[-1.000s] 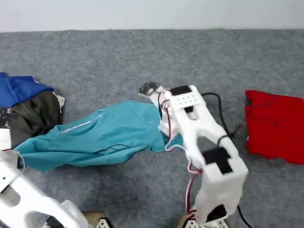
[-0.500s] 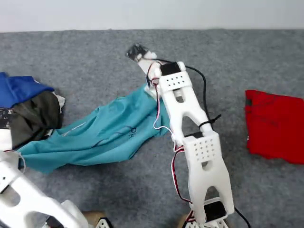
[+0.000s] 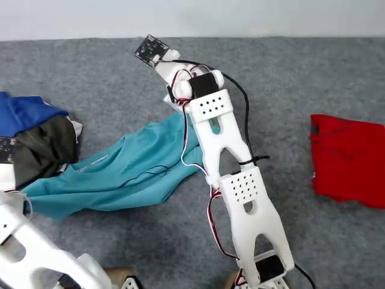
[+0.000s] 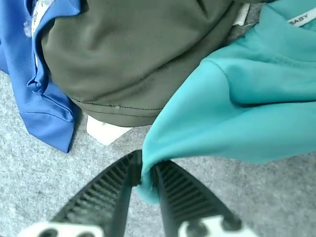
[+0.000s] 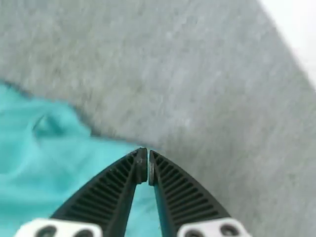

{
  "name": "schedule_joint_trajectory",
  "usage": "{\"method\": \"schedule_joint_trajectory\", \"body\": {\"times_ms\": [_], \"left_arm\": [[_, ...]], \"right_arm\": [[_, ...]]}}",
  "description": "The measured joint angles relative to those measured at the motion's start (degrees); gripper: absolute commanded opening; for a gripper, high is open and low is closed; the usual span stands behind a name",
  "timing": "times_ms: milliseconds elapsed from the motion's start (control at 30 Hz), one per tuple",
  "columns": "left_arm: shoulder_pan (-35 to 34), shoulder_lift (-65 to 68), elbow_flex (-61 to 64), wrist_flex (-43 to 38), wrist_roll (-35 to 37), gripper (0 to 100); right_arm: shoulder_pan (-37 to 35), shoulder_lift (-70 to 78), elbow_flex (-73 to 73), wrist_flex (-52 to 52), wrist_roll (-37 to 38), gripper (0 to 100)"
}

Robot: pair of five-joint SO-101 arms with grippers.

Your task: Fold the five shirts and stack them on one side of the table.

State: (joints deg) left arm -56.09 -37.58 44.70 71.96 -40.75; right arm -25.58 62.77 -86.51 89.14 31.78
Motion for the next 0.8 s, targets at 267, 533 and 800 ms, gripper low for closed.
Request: {"method": "schedule_joint_trajectory", "body": {"times_ms": [267, 533, 800], "left_arm": [[0.0, 0.0, 3.4, 0.0, 0.0, 1], [-0.1, 0.0, 3.5, 0.0, 0.0, 1], [-0.1, 0.0, 3.5, 0.0, 0.0, 1]], "right_arm": [[-0.2, 0.0, -2.5, 11.3, -0.1, 0.9], [-2.4, -13.0, 18.1, 11.4, -0.1, 0.9], [-5.0, -33.2, 53.5, 11.4, -0.1, 0.9]]}}
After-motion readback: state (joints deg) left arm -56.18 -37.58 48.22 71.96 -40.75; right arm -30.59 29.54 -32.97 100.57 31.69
